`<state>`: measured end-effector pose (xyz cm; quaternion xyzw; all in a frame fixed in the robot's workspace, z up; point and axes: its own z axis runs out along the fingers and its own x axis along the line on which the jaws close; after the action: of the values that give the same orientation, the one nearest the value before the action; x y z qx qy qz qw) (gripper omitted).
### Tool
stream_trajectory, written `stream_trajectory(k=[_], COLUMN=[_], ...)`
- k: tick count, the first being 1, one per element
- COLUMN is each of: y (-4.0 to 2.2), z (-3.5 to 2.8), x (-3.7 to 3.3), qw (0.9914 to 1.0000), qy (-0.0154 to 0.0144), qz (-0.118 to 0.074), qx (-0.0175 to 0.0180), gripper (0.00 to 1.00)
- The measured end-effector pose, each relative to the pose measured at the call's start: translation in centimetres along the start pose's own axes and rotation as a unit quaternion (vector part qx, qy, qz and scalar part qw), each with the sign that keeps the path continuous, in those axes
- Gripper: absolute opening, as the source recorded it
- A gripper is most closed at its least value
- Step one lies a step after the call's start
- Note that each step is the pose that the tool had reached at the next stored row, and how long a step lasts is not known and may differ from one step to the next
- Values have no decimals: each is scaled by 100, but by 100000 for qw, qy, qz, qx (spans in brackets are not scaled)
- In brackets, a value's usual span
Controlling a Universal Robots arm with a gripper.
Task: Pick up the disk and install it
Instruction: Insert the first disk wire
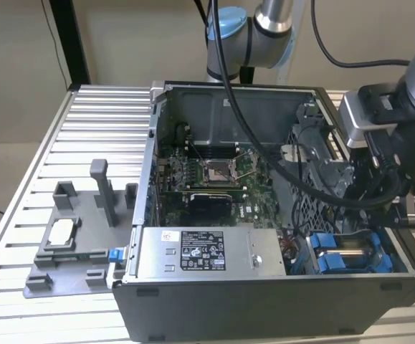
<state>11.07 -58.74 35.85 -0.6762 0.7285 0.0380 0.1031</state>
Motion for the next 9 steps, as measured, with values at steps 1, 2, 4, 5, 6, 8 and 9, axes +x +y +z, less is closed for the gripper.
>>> stream_trajectory(k=[1, 2, 4, 5, 6, 8, 9], y=[0, -1, -2, -3, -3, -3, -4], z=[-2, -3, -8, -11, -14, -21, -23], x=[8, 13, 15, 15, 14, 14, 13], qw=[100000, 100000, 100000, 100000, 100000, 100000, 100000], qy=[1, 4, 6, 1, -12, -16, -18], qz=[2, -2, -4, -2, -2, 0, 0], qx=[0, -2, -1, 0, -2, -1, -1], gripper=[100, 100, 100, 100, 100, 100, 100])
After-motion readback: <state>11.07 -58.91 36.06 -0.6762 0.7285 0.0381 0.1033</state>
